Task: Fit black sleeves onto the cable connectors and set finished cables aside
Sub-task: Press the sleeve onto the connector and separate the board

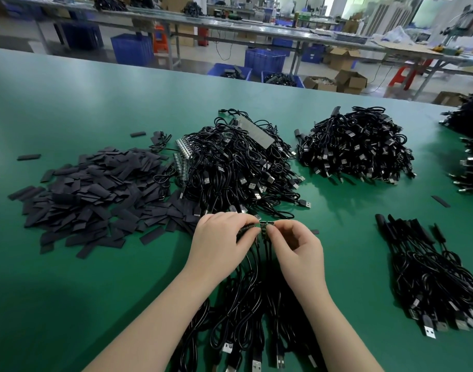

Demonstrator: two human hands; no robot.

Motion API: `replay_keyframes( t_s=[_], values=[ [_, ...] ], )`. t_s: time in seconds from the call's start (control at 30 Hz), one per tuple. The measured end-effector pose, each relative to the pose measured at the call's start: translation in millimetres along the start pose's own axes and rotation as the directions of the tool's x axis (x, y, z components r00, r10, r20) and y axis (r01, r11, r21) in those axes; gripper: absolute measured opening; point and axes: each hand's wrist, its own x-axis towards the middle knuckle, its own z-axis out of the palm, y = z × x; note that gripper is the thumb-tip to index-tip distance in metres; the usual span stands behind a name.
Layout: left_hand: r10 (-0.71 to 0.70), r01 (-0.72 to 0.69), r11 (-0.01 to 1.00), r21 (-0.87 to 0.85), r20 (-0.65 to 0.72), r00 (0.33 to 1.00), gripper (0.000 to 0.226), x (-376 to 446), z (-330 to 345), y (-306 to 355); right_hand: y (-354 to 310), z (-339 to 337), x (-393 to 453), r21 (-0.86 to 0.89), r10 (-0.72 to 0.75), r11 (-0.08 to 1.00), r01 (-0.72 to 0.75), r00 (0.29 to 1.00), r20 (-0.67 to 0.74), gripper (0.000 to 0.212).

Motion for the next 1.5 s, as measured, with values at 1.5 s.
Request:
replay_keyframes(
  t_s=[1.5],
  values=[
    [-0.101, 0.439, 0.465, -0.769, 0.446, 0.889, 0.021, 6.4, -4.0, -5.7, -2.4, -5.4, 8.0, 0.519, 0.164, 0.770, -0.372, 0.901, 0.402, 0.008]
  ],
)
